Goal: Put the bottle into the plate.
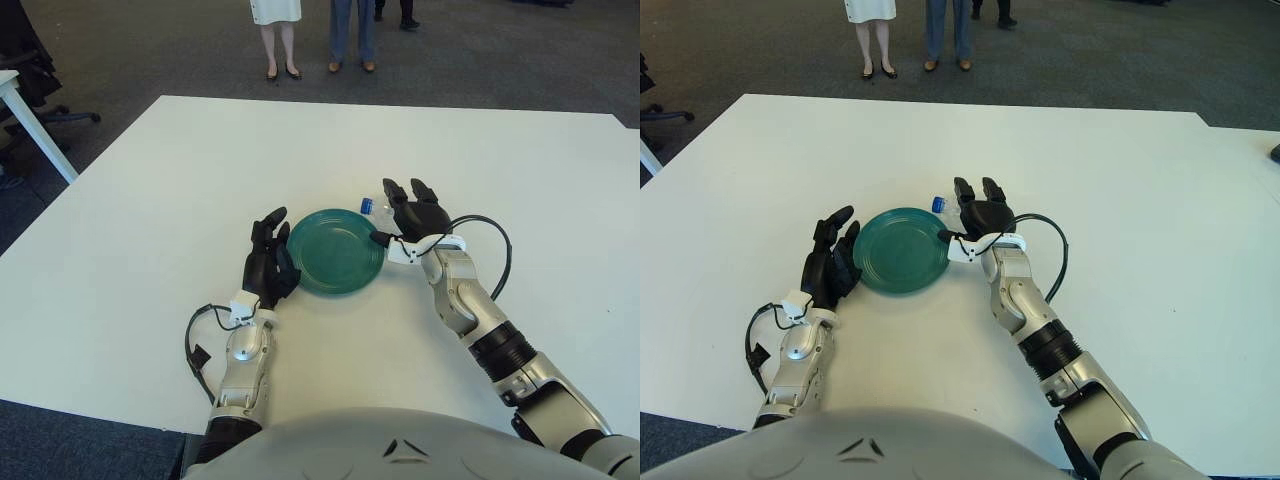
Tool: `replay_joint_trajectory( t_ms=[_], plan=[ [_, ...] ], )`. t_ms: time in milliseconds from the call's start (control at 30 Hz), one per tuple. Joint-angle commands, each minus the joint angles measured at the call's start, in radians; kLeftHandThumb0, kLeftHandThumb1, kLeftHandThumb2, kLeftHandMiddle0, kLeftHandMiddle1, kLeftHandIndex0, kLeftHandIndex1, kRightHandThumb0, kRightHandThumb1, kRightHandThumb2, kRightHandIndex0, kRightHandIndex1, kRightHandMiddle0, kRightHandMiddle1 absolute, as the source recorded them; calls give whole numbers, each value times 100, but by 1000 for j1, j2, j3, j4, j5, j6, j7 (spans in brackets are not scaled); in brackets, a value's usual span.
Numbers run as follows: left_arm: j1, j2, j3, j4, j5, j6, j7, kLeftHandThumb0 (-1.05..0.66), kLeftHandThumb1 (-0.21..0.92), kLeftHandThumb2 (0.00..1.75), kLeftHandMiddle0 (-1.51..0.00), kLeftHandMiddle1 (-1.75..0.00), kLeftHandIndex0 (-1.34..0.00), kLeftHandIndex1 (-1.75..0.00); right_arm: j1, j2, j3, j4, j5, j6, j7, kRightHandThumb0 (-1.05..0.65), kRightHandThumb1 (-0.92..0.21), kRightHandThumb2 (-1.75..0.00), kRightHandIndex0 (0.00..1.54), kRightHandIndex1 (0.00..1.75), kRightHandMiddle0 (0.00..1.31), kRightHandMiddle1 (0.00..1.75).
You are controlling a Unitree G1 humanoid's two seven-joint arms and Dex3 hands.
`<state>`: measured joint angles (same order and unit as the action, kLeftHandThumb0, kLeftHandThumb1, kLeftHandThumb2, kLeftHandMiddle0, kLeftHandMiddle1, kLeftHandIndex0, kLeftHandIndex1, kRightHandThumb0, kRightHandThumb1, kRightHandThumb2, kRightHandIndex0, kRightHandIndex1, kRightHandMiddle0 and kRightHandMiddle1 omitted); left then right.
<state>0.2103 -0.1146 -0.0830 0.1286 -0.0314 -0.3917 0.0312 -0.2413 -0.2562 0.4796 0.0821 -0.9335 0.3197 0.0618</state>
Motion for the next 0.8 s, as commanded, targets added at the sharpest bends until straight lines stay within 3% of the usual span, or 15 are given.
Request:
replay_joint_trajectory(
  t_ms=[0,233,300,433,500,600,633,700,733,767],
  plan=[
    [32,-3,0,7,-5,31,-6,-88,92,96,-44,-2,0,-87,60,3,-5,17,40,2,15,-105,-92,-67,2,1,1,1],
    [42,-2,1,-7,-9,35,-12,-88,92,96,-45,-2,0,-86,84,2,-39,5,70,-38,-35,-105,-92,-65,9,3,7,4],
    [44,-1,2,-9,-11,35,-14,-88,92,96,-46,-2,0,-86,89,3,-46,10,77,-51,-55,-105,-92,-64,15,2,3,31],
    [45,-1,3,-10,-13,36,-18,-88,92,96,-46,-2,0,-86,94,6,-60,27,91,-77,-98,-105,-92,-62,21,3,1,54],
    [47,0,5,-8,-17,30,-24,-88,92,96,-46,-2,0,-86,101,19,-76,42,107,-107,-160,-105,-92,-58,30,7,0,78],
    [48,-1,7,-5,-19,23,-28,-88,92,96,-46,-2,0,-86,104,27,-88,58,123,-136,-204,-105,-92,-55,36,12,0,96],
    [48,-1,7,-4,-19,20,-29,-88,92,96,-46,-2,0,-86,105,29,-93,65,131,-148,-219,-105,-92,-54,36,20,0,102],
    [47,-1,8,-1,-19,14,-30,-88,92,96,-46,-2,0,-86,106,32,-101,78,147,-172,-244,-105,-92,-51,25,59,0,118],
    [47,-1,9,2,-18,9,-29,-88,92,96,-46,-2,0,-86,106,31,-107,86,159,-195,-259,-104,-92,-50,25,68,0,123],
    [47,-1,9,4,-18,5,-29,-88,92,96,-47,-2,0,-86,106,30,-111,94,167,-213,-270,-102,-92,-47,27,96,3,136]
  ],
)
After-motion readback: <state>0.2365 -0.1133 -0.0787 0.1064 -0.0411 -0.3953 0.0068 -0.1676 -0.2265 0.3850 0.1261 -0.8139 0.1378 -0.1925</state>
